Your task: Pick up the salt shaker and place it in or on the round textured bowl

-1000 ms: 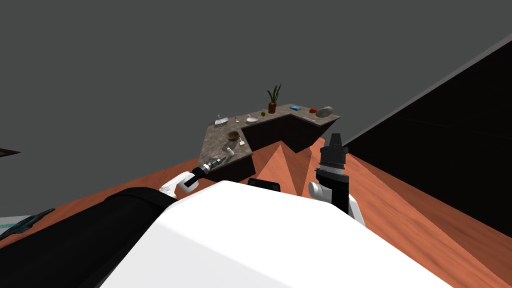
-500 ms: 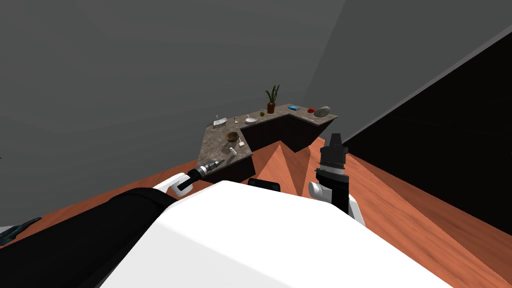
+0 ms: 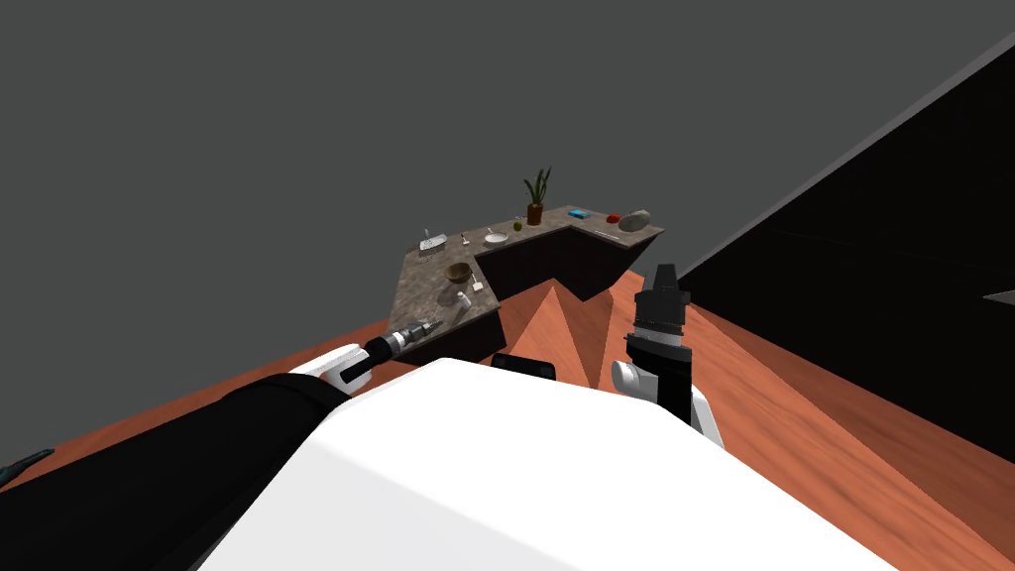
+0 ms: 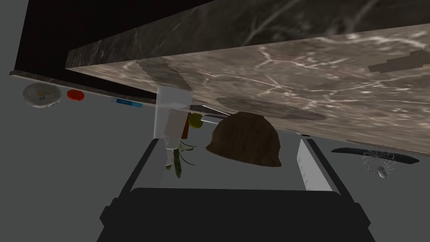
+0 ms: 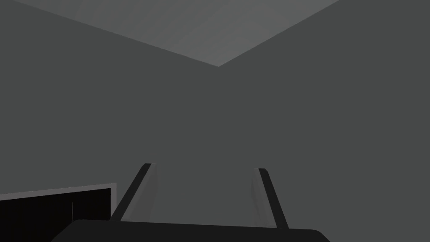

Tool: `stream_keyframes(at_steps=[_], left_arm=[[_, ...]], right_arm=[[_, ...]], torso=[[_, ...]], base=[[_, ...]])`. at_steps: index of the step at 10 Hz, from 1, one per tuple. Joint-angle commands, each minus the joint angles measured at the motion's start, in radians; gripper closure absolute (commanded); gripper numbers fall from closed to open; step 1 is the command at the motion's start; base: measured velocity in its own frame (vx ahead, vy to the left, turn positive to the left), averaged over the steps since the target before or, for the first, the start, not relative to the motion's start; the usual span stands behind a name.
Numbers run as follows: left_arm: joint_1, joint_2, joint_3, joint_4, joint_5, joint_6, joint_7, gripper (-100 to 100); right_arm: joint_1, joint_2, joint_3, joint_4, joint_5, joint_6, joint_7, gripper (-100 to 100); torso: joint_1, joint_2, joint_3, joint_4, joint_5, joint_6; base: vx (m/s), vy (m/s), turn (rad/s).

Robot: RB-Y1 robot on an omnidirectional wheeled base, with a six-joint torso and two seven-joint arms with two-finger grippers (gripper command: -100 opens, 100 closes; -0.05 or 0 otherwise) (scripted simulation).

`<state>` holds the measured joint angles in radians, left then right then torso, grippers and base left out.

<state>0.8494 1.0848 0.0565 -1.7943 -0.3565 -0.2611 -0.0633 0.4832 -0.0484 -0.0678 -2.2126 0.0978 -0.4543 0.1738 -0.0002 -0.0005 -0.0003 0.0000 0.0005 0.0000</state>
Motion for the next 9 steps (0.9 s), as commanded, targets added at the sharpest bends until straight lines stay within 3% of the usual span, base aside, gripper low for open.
stream_keyframes(at_steps=[1,5,9], left_arm=[[0.025,0.03,0.002,-0.014,0.004,0.005,0.023,-100],[0.079,0.108,0.018,-0.05,0.01,0.01,0.062,-100],[0.104,0.19,0.062,-0.068,0.017,-0.012,0.068,-100]], right_arm=[[0.0,0.0,0.0,0.0,0.0,0.0,0.0,0],[0.0,0.0,0.0,0.0,0.0,0.0,0.0,0],[0.0,0.0,0.0,0.0,0.0,0.0,0.0,0]], torso=[[0.0,0.0,0.0,0.0,0.0,0.0],[-0.001,0.0,0.0,0.0,0.0,0.0],[-0.003,0.001,0.0,0.0,-0.001,0.0]], base=[[0.003,0.006,-0.04],[-0.002,-0.006,-0.044],[-0.005,-0.031,-0.031]])
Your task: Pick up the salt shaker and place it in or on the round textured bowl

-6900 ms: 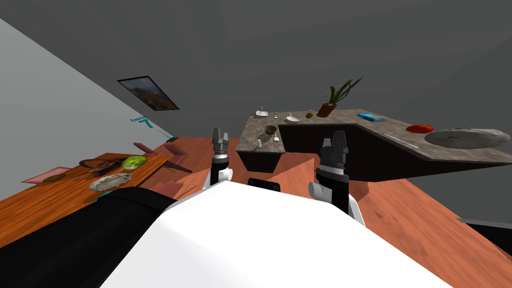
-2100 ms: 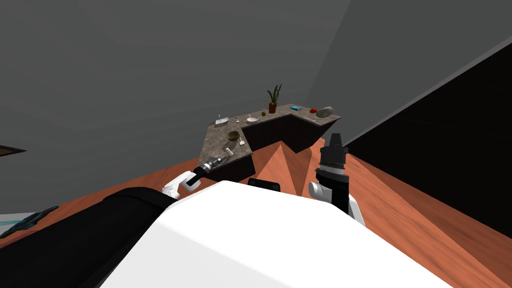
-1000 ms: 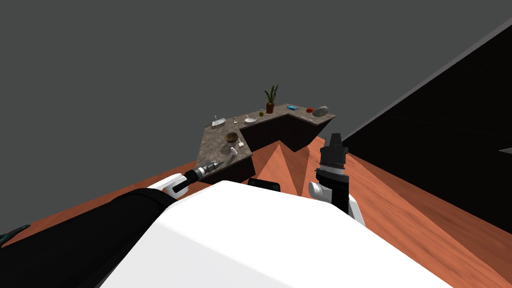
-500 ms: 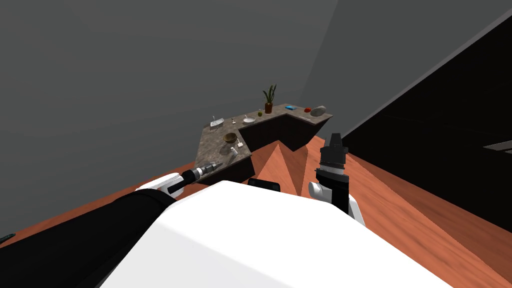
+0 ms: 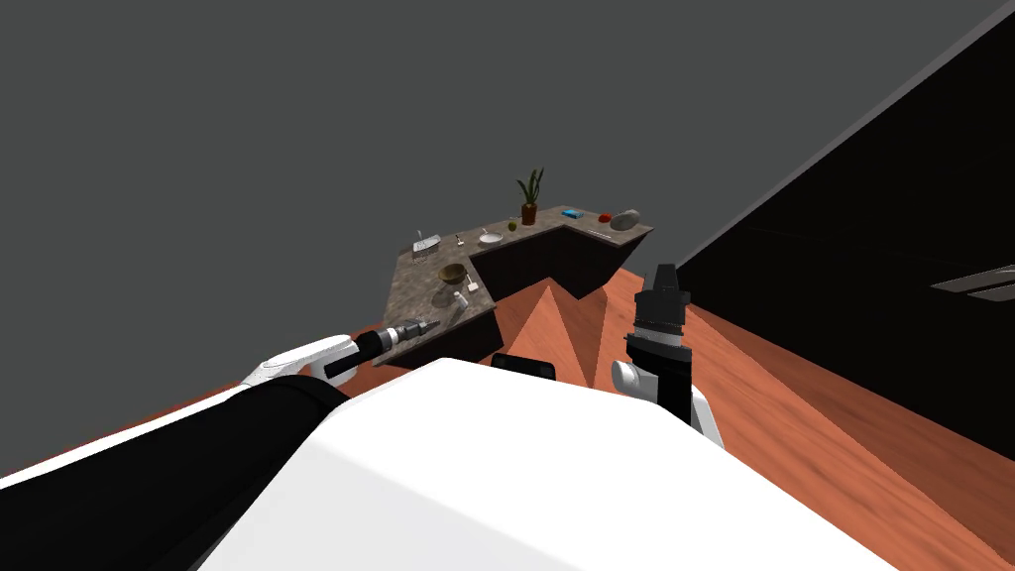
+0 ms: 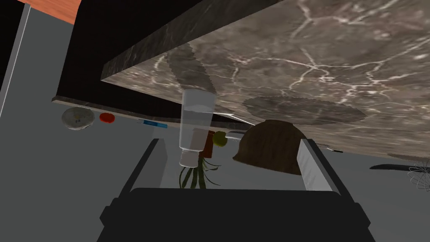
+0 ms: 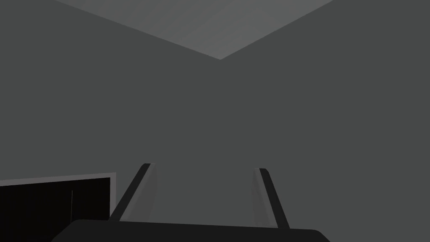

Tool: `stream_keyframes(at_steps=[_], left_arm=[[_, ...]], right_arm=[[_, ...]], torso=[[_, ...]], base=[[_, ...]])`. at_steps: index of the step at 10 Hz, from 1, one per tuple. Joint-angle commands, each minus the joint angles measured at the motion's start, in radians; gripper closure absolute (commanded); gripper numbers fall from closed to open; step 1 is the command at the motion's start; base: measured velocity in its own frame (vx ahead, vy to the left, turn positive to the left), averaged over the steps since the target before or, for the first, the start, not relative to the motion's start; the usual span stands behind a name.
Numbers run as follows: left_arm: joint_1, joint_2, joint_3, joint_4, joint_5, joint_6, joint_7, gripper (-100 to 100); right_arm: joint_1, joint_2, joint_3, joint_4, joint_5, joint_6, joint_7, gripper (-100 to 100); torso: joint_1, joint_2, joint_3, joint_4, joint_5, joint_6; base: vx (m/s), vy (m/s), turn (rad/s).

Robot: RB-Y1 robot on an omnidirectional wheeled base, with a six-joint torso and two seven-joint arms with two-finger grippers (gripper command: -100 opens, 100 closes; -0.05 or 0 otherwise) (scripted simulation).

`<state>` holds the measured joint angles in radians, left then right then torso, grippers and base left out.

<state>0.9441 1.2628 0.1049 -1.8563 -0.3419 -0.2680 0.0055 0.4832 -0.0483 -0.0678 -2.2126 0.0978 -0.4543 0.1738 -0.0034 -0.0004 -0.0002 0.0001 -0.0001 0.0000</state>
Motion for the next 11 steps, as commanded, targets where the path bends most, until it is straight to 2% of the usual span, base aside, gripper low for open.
stream_keyframes(at_steps=[1,3,4,5,6,7,8,11], left_arm=[[0.01,0.028,0.024,-0.007,0.004,-0.011,-0.003,-100],[0.013,0.067,0.046,-0.011,0.013,-0.019,-0.004,-100],[0.013,0.056,0.041,-0.012,0.011,-0.016,-0.003,-100],[0.013,0.058,0.042,-0.013,0.011,-0.016,-0.003,0],[-0.008,0.027,0.018,0.013,0.004,-0.018,-0.017,-100],[0.003,0.039,0.029,0.0,0.007,-0.016,-0.01,-100],[0.001,0.037,0.027,0.002,0.006,-0.016,-0.012,100],[0.001,0.037,0.028,0.002,0.006,-0.016,-0.012,100]], right_arm=[[0.0,0.0,0.0,0.0,0.0,0.0,0.0,0],[0.0,0.0,0.0,0.0,0.0,0.0,0.0,0],[0.0,0.0,0.0,0.0,0.0,0.0,0.0,0],[0.0,0.0,0.0,0.0,0.0,0.0,0.0,0],[0.0,0.0,0.0,0.0,0.0,0.0,0.0,0],[0.0,0.0,0.0,0.0,0.0,0.0,0.0,0],[0.0,0.0,0.0,0.0,0.0,0.0,0.0,0],[0.0,0.0,0.0,0.0,0.0,0.0,0.0,0]], torso=[[0.0,0.0,0.0,0.0,0.0,0.0],[0.002,-0.002,-0.001,0.0,0.0,0.0],[0.004,-0.003,-0.002,-0.001,0.001,0.0],[0.004,-0.002,-0.001,-0.001,0.001,0.0],[0.003,-0.001,-0.001,0.0,0.001,0.0],[0.002,-0.002,-0.001,0.0,0.001,0.0],[0.002,-0.002,-0.001,0.0,0.001,0.0],[0.003,0.0,0.0,0.0,0.001,0.0]], base=[[0.015,-0.028,-0.023],[0.045,0.01,-0.023],[0.028,0.015,-0.01],[0.0,0.0,0.0],[0.04,-0.013,-0.153],[0.025,-0.005,-0.038],[0.0,0.0,0.0],[0.0,0.0,0.0]])
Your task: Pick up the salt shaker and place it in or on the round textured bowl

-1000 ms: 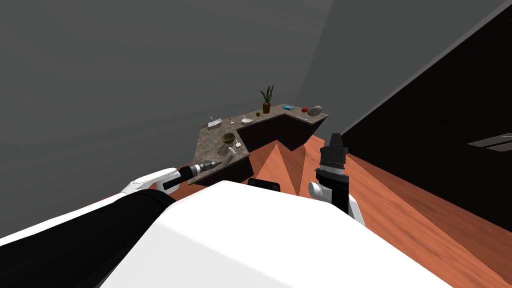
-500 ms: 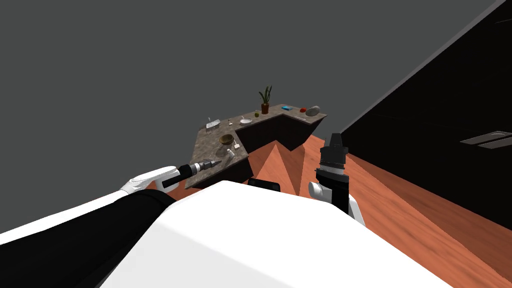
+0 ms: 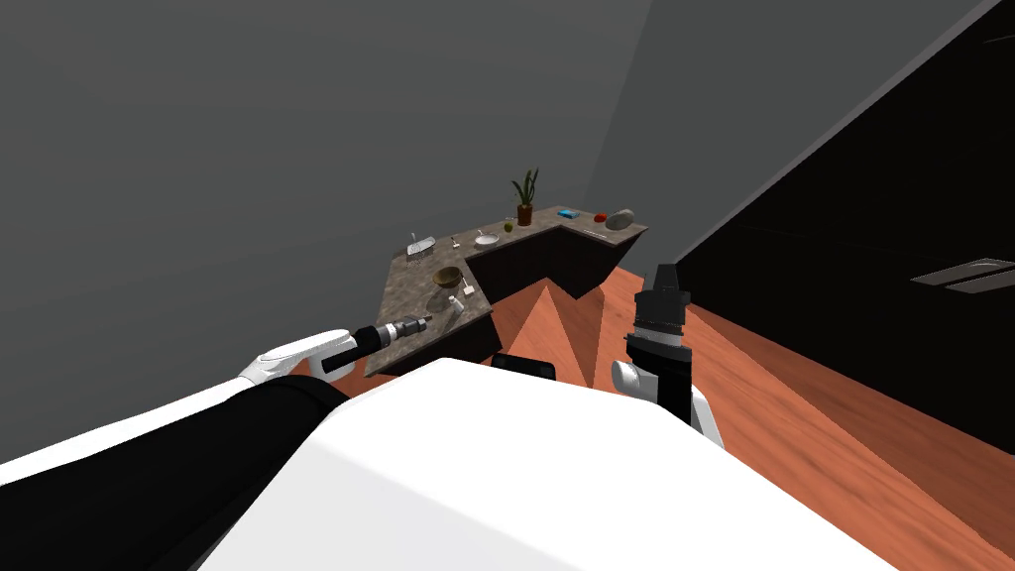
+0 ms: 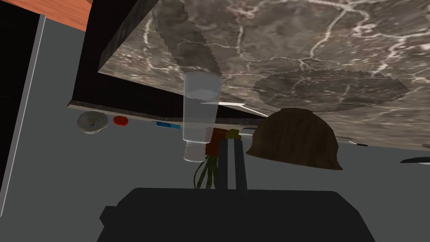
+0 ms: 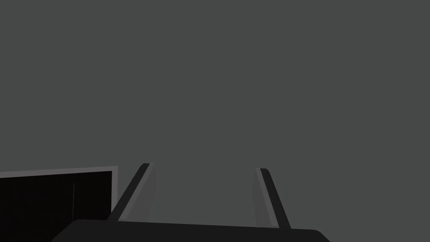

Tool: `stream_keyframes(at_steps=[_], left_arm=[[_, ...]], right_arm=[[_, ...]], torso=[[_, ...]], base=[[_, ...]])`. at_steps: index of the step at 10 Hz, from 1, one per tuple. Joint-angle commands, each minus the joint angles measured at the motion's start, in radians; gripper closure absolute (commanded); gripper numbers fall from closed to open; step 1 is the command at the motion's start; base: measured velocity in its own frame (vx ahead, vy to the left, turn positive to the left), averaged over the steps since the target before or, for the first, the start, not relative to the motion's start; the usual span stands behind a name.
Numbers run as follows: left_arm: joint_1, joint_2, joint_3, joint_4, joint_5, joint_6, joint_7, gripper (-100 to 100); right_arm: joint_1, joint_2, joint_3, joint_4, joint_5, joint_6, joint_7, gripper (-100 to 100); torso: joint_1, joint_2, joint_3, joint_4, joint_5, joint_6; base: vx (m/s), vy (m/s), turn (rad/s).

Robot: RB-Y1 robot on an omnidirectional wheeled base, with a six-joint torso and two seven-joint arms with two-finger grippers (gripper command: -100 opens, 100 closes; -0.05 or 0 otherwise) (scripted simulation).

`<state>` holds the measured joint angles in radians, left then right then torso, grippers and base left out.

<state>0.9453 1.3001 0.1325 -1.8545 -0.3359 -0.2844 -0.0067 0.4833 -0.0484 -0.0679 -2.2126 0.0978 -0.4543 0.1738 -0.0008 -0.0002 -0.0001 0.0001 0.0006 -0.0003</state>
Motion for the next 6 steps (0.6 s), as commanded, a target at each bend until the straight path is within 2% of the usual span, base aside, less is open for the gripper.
stream_keyframes(at_steps=[1,2,3,6], left_arm=[[0.0,0.0,0.0,0.0,0.0,0.0,0.0,100],[0.0,0.0,0.0,0.0,0.0,0.0,0.0,0],[0.009,0.026,0.001,-0.003,-0.01,-0.003,-0.003,-100],[0.03,0.088,0.002,-0.008,-0.033,-0.01,-0.01,-100]], right_arm=[[0.0,0.0,0.0,0.0,0.0,0.0,0.0,0],[0.0,0.0,0.0,0.0,0.0,0.0,0.0,0],[0.0,0.0,0.0,0.0,0.0,0.0,0.0,0],[0.0,0.0,0.0,0.0,0.0,0.0,0.0,0]], torso=[[0.0,0.0,0.0,0.0,0.0,0.0],[0.0,0.0,0.0,0.0,0.0,0.0],[0.0,0.0,0.0,0.0,0.0,0.0],[0.003,0.0,0.0,0.0,0.001,0.001]], base=[[0.0,0.0,0.0],[0.0,0.0,0.0],[-0.004,0.013,-0.194],[-0.004,0.041,-0.262]])
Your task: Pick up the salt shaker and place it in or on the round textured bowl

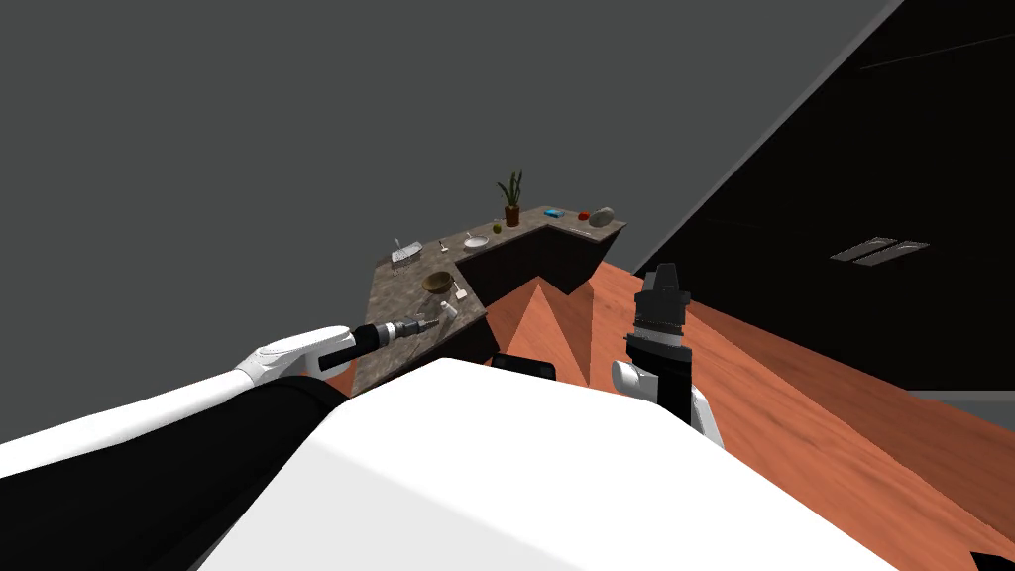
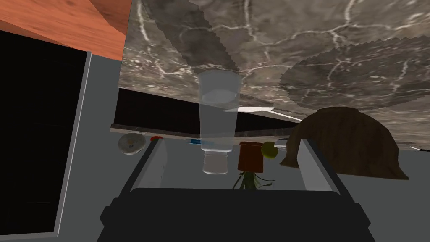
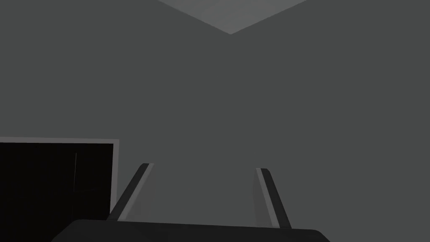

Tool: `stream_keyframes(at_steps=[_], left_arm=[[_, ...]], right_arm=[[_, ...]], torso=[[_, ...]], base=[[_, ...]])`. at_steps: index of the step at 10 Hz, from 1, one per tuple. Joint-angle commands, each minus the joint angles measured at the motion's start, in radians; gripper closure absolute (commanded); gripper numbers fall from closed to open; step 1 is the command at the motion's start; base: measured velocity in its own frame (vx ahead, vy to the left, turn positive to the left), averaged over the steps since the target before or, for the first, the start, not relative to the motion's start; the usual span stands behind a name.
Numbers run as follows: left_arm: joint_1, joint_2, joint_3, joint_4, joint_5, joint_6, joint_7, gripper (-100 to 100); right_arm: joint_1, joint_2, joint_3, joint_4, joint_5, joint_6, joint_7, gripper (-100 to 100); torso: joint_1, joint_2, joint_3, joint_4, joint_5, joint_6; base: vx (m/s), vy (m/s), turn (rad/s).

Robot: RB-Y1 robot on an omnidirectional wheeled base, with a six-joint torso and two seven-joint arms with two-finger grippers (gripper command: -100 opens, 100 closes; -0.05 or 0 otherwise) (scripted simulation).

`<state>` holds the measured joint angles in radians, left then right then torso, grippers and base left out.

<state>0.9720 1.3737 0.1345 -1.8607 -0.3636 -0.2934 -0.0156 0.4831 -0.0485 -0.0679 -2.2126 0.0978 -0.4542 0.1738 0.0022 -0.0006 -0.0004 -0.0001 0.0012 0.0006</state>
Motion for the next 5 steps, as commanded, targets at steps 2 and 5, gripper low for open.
stream_keyframes(at_steps=[2,5], left_arm=[[0.014,0.047,0.0,-0.002,-0.017,-0.004,-0.005,-100],[0.033,0.102,0.001,-0.005,-0.038,-0.01,-0.012,-100]], right_arm=[[0.0,0.0,0.0,0.0,0.0,0.0,0.0,0],[0.0,0.0,0.0,0.0,0.0,0.0,0.0,0]], torso=[[0.0,0.0,0.0,0.0,0.0,-0.001],[-0.001,0.001,0.0,0.0,0.0,-0.001]], base=[[-0.007,0.034,-0.197],[-0.015,0.033,-0.217]])
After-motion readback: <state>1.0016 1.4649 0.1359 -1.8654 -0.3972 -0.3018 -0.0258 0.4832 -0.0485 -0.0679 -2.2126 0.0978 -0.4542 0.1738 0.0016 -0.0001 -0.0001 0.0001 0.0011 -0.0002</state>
